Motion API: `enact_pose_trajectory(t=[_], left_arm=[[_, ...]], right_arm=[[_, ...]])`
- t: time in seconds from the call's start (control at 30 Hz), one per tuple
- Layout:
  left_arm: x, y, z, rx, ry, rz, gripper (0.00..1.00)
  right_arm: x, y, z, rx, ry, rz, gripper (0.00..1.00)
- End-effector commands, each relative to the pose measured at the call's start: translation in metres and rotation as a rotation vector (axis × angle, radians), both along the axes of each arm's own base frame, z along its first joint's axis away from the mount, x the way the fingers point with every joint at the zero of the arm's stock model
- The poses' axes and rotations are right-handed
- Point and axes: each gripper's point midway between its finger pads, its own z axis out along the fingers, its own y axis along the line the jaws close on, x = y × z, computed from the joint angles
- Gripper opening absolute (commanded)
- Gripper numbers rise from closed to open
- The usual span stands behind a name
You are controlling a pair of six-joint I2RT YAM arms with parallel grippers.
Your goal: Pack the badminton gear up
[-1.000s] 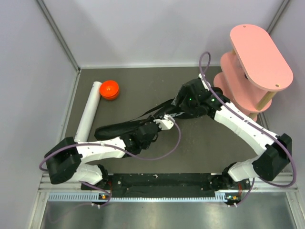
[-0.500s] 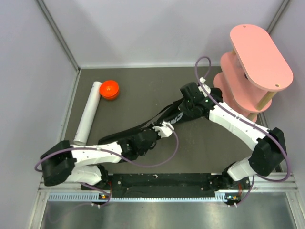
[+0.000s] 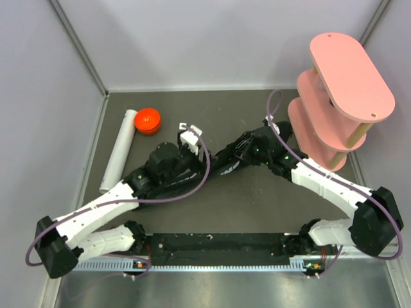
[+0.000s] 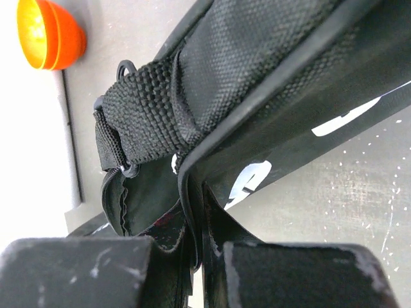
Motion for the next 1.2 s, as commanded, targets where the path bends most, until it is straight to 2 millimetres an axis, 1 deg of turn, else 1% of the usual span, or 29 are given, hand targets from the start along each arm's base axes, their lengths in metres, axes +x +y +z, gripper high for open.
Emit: enact_pose_trajectory(t=[0.0,0.03,0.07,0.1,0.13,0.17,0.23,0.27,0.3,0.37,0.4,0.43,0.47,0.57,0.6,0.7,0.73,0.8,0.83,0.9,0.93,0.97,1.0,1.03,1.07,1.1,1.13,1.17], left_arm=[[-0.006,-0.037,0.002,-0.037,0.123,-0.181,0.83],[-0.003,-0.043,0.004,-0.031,0.117,-0.196,0.87],[0.003,-0.049,-0.011,0.010,0.136,-0.207,0.89],[0.005,-0.054,-0.016,0.025,0.142,-0.220,0.89],[0.008,-0.057,-0.016,0.034,0.140,-0.227,0.90],[0.010,-0.061,-0.027,0.062,0.149,-0.252,0.90],[-0.001,-0.071,-0.030,0.061,0.162,-0.348,0.91],[-0.006,-0.074,-0.031,0.067,0.151,-0.387,0.91],[-0.010,-0.074,-0.037,0.070,0.159,-0.413,0.91],[-0.014,-0.076,-0.042,0.065,0.159,-0.439,0.91],[-0.013,-0.075,-0.044,0.070,0.161,-0.430,0.91],[-0.009,-0.071,-0.051,0.087,0.165,-0.395,0.89],[-0.004,-0.071,-0.049,0.078,0.145,-0.379,0.87],[0.008,-0.066,-0.058,0.124,0.117,-0.325,0.72],[0.009,-0.067,-0.058,0.127,0.115,-0.318,0.59],[0.018,-0.064,-0.065,0.147,0.116,-0.276,0.41],[0.021,-0.063,-0.068,0.157,0.119,-0.259,0.30],[0.025,-0.059,-0.069,0.168,0.124,-0.225,0.24],[0.025,-0.058,-0.069,0.166,0.124,-0.216,0.18],[0.028,-0.055,-0.068,0.164,0.121,-0.191,0.15],[0.028,-0.053,-0.065,0.159,0.118,-0.178,0.12],[0.028,-0.052,-0.065,0.158,0.115,-0.177,0.10],[0.026,-0.053,-0.064,0.157,0.118,-0.186,0.09],[0.025,-0.052,-0.060,0.150,0.112,-0.188,0.07],[0.023,-0.053,-0.059,0.149,0.109,-0.193,0.06],[0.022,-0.053,-0.057,0.146,0.107,-0.194,0.05],[0.019,-0.055,-0.052,0.133,0.105,-0.201,0.04],[0.017,-0.056,-0.050,0.120,0.119,-0.200,0.03]], right_arm=[[-0.001,0.019,0.032,0.102,-0.095,0.087,0.00],[-0.002,0.020,0.032,0.104,-0.092,0.090,0.00],[-0.002,0.021,0.033,0.113,-0.091,0.091,0.00],[-0.003,0.022,0.033,0.120,-0.088,0.097,0.00],[-0.004,0.022,0.035,0.123,-0.093,0.097,0.00],[-0.004,0.021,0.036,0.128,-0.092,0.092,0.00],[-0.004,0.019,0.038,0.135,-0.095,0.083,0.00],[-0.004,0.018,0.040,0.148,-0.094,0.076,0.00],[-0.003,0.017,0.041,0.154,-0.091,0.074,0.00],[-0.003,0.018,0.045,0.171,-0.091,0.075,0.00],[-0.003,0.019,0.047,0.178,-0.091,0.075,0.00],[-0.002,0.019,0.048,0.182,-0.093,0.072,0.01],[-0.005,0.023,0.052,0.204,-0.089,0.089,0.01],[-0.006,0.027,0.057,0.226,-0.087,0.105,0.03],[-0.007,0.027,0.059,0.230,-0.090,0.108,0.04],[-0.011,0.027,0.064,0.227,-0.104,0.140,0.22],[-0.011,0.024,0.064,0.214,-0.112,0.148,0.34],[-0.013,0.020,0.067,0.162,-0.172,0.219,0.47],[-0.012,0.012,0.074,0.144,-0.214,0.230,0.61],[-0.014,0.002,0.077,0.088,-0.262,0.289,0.69],[-0.014,-0.004,0.087,0.086,-0.287,0.298,0.69],[-0.012,-0.018,0.081,0.054,-0.260,0.295,0.69],[-0.011,-0.023,0.083,0.040,-0.256,0.297,0.69],[-0.006,-0.025,0.093,0.008,-0.284,0.320,0.68],[-0.005,-0.034,0.090,-0.026,-0.254,0.308,0.68],[-0.003,-0.036,0.094,-0.041,-0.263,0.303,0.68],[0.000,-0.037,0.104,-0.051,-0.284,0.301,0.67],[0.005,-0.042,0.107,-0.072,-0.299,0.285,0.67]])
